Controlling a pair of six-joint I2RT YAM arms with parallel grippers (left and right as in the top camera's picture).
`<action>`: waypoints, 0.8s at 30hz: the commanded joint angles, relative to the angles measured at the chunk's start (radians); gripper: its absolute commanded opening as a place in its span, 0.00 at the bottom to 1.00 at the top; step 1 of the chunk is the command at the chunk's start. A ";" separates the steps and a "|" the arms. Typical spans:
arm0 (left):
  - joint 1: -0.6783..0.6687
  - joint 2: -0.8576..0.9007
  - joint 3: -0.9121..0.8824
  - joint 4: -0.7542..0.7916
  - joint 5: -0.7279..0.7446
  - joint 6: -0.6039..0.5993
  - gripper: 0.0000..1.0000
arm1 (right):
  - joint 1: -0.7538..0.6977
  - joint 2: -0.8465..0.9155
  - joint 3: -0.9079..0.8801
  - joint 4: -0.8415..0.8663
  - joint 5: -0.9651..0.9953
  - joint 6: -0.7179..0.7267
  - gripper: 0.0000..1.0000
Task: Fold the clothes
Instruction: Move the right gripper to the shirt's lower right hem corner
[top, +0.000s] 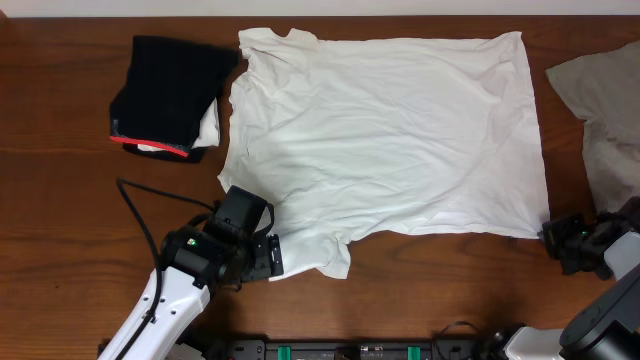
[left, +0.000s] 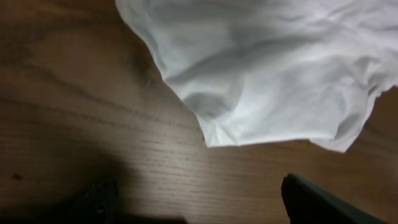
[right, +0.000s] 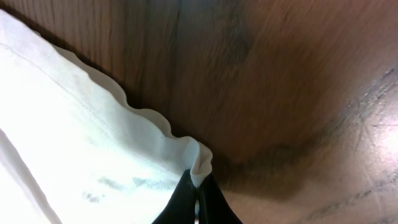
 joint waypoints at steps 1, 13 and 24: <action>-0.003 -0.002 0.011 -0.031 0.058 0.034 0.86 | -0.002 0.032 -0.027 -0.009 0.078 0.000 0.01; -0.003 -0.001 -0.176 0.132 0.183 0.022 0.84 | -0.002 0.032 -0.027 -0.012 0.075 0.000 0.02; -0.003 -0.001 -0.257 0.325 0.186 0.023 0.83 | -0.002 0.032 -0.027 -0.012 0.075 0.000 0.03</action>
